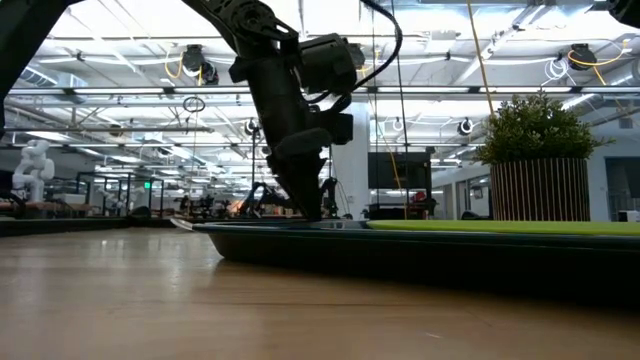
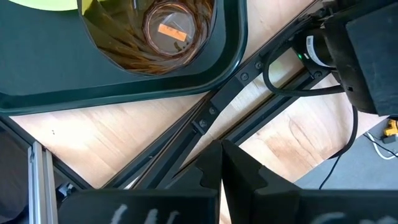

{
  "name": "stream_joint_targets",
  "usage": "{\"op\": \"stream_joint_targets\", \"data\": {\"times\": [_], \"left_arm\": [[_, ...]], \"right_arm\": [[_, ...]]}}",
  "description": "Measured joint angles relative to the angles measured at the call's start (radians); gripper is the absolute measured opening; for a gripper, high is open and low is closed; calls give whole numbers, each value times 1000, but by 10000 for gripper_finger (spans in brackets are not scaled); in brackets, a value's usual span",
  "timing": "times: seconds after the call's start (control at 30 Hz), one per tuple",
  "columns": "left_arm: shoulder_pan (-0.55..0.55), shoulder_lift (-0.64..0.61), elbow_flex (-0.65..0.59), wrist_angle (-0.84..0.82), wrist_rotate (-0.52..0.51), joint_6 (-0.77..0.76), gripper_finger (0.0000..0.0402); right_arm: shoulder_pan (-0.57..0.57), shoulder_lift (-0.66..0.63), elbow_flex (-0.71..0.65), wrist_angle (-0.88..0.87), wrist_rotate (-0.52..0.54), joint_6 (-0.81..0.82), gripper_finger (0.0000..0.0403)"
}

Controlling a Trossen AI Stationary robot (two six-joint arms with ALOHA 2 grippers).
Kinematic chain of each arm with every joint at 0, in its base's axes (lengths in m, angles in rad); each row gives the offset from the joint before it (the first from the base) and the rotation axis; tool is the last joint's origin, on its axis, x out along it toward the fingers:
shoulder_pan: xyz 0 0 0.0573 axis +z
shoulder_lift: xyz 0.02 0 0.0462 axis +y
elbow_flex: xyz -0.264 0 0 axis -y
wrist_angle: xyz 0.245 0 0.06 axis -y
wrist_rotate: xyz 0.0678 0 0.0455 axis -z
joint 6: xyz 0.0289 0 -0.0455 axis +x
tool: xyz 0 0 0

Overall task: Pick and place plate/cup/fork/spoon on tray
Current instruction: Adjust the black tray on the table

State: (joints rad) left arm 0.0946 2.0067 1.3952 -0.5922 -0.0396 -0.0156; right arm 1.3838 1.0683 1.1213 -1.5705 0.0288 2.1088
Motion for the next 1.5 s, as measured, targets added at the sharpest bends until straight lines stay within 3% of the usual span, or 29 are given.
{"op": "stream_joint_targets", "data": {"times": [0.1, 0.37, 0.57, 0.67, 1.5], "left_arm": [[-4, 0, 0, 1, -53, 35, 124], [2, 0, 0, 21, -39, 33, 124], [44, -26, -1, 15, 156, -191, 124], [51, -42, -1, 34, 207, -242, 124], [30, -14, -8, 30, 170, -277, 124]], "right_arm": [[0, 0, 0, 0, 0, 0, 0], [0, 0, 0, 0, 0, 0, 0], [0, -3, 0, 0, 0, -11, 0], [0, -6, 0, -1, 1, -10, 0], [0, -3, -1, -1, 22, -26, 0]]}}
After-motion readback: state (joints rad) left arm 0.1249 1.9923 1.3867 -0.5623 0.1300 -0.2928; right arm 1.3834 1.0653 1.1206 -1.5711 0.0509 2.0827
